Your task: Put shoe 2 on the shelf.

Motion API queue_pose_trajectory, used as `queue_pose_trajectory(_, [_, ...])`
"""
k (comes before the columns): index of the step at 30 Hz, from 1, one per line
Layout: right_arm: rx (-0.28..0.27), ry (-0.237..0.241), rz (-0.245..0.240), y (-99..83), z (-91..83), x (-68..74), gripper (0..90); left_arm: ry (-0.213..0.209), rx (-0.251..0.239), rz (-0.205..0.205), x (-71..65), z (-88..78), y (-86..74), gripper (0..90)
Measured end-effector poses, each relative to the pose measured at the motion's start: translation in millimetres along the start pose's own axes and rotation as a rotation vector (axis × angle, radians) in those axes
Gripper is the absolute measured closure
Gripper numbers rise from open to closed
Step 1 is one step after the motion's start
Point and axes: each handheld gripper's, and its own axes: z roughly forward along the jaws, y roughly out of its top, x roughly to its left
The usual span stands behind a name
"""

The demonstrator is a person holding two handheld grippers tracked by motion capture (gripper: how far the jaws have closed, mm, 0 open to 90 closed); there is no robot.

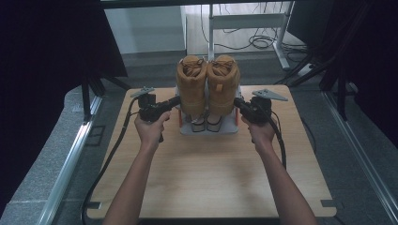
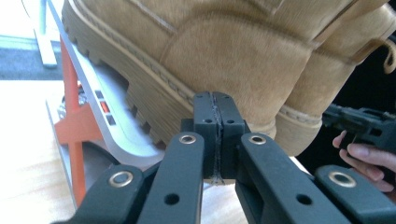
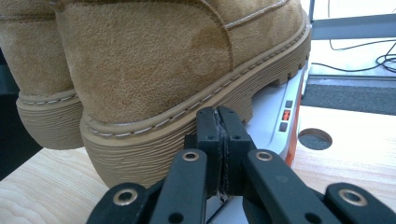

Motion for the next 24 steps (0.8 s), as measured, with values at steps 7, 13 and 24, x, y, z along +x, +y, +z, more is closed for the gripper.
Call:
queue_pose_trajectory(7, [-0.025,-0.009,0.020,0.0,-8.8,-9.0,88.5,0.033,-0.011,0.034,4.6,-13.2,2.3,88.4])
queue_pose_trajectory(13, [-0.026,-0.012,0.015,-0.2,-12.9,-11.8,87.5,0.050,-0.006,0.033,11.8,-18.3,0.5,88.0])
queue_pose_trajectory(24, [-0.026,-0.018,0.021,-4.9,-16.5,-18.6,87.5,0.071,-0.005,0.035,22.7,-29.2,-7.0,88.1])
